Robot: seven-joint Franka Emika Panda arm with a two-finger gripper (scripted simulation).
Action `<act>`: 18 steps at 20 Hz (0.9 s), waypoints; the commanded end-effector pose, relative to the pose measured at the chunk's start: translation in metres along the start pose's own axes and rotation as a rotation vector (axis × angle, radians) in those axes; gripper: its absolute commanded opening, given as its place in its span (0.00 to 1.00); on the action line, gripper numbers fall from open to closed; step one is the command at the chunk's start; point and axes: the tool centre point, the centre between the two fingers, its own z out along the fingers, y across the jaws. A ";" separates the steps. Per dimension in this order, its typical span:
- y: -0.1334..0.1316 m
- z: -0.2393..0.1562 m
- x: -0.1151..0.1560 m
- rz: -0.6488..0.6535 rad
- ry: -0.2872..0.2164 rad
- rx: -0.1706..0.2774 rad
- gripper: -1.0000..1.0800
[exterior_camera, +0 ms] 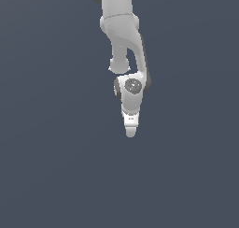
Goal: Pick up the object and move it to a goal position.
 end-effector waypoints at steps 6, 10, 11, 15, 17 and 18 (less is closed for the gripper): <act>-0.003 0.000 -0.001 0.000 0.000 0.000 0.00; -0.011 -0.001 -0.006 0.000 0.000 0.000 0.00; -0.014 -0.001 -0.007 0.000 0.000 0.000 0.00; -0.031 -0.002 -0.016 0.000 0.000 0.000 0.00; -0.039 -0.003 -0.021 0.000 0.000 0.000 0.00; -0.042 -0.003 -0.023 0.000 0.000 0.000 0.00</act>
